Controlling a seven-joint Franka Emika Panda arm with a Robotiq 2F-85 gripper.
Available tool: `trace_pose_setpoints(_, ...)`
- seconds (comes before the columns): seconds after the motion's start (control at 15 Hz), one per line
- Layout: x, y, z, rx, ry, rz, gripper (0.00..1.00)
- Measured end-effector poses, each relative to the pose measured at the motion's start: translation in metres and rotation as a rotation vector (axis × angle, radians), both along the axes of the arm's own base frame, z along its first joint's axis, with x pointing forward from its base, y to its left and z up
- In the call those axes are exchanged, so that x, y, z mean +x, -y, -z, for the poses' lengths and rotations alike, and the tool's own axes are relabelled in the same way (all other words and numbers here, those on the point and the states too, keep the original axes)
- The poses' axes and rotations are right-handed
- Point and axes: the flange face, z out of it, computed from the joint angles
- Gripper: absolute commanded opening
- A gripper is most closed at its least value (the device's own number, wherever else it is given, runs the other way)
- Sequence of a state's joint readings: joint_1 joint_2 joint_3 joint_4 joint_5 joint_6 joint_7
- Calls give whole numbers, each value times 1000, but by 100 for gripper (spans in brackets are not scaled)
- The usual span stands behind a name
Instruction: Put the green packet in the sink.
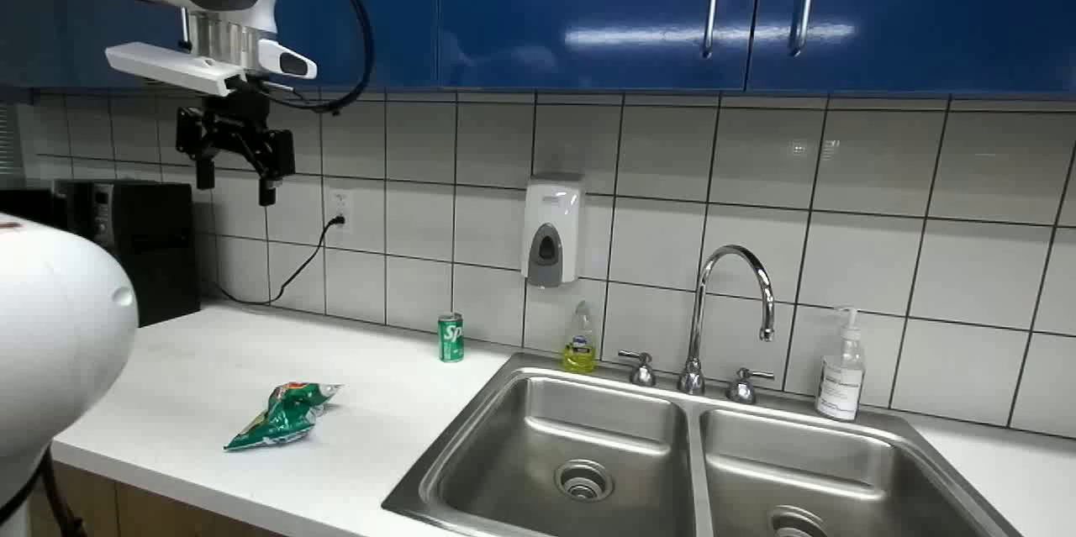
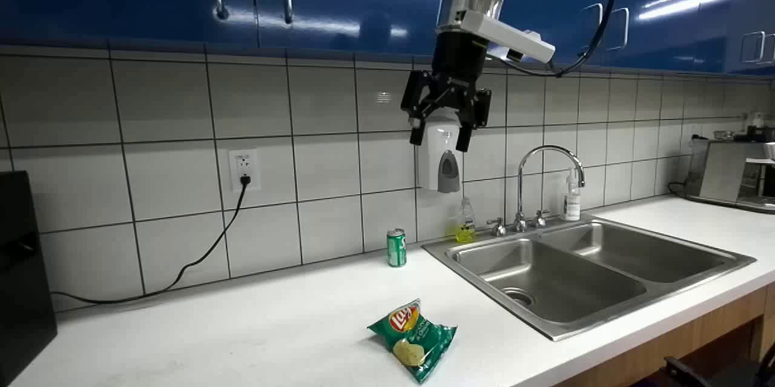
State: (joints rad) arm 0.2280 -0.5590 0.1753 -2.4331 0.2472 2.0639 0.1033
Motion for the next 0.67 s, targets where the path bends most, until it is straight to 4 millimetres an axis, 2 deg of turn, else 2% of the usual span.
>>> trace_pose_setpoints(0.67, 1, 0, 2, -15, 1, -6, 100)
